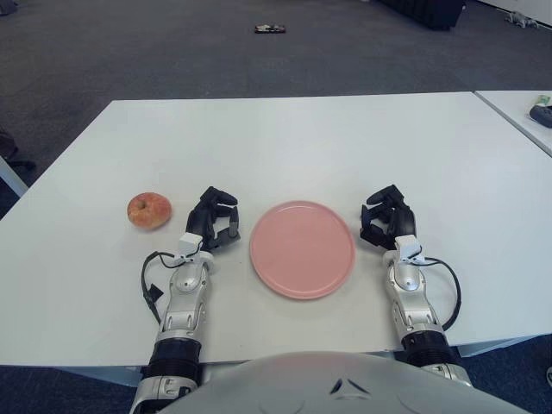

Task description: Put the apple into the plate.

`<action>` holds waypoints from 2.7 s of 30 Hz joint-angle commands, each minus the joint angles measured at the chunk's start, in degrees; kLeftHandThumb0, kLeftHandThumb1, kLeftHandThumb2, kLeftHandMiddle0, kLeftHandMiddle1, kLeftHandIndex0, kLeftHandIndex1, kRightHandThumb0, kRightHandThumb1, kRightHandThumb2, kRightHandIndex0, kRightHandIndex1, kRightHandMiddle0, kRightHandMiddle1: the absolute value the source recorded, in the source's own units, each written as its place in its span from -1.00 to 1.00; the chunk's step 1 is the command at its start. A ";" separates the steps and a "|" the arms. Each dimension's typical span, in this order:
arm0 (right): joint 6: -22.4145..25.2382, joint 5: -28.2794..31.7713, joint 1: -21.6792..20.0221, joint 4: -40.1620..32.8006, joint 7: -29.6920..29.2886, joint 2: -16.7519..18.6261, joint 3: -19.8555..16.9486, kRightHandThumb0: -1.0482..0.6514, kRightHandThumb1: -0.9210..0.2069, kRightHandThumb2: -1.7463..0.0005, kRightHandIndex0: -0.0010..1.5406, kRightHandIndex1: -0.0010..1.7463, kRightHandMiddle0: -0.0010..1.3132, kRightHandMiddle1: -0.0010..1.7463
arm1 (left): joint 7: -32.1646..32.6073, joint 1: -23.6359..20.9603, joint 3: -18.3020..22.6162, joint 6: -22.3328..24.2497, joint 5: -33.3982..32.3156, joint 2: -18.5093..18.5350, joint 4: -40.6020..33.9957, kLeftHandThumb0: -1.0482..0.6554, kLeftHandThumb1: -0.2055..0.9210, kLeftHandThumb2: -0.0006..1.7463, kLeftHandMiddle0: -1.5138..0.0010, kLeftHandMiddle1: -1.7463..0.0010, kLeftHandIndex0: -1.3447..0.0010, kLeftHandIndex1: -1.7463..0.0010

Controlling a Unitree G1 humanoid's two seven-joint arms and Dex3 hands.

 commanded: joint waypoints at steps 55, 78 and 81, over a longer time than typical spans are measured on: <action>-0.23 0.49 -1.03 1.53 -0.90 0.26 -0.04 -0.25 -0.30 -0.22 -0.23 0.69 -0.32 1.00 | 27.14 -0.75 -0.71 26.82 52.21 9.01 -14.21 -0.88 0.07 -0.07 1.00 1.00 1.00 0.99; 1.25 0.47 -0.83 1.12 -0.68 0.11 0.06 -0.26 -0.25 -0.26 -0.21 0.69 -0.29 1.00 | 22.88 -8.77 -1.15 22.23 41.69 19.05 4.48 -0.99 0.01 -0.14 1.00 1.00 1.00 1.00; 0.84 0.43 -0.74 1.06 -0.94 0.30 0.07 -0.26 -0.27 -0.25 -0.21 0.68 -0.30 1.00 | 23.65 -10.57 -1.89 20.46 40.84 19.96 8.70 -1.00 0.02 -0.14 1.00 1.00 1.00 1.00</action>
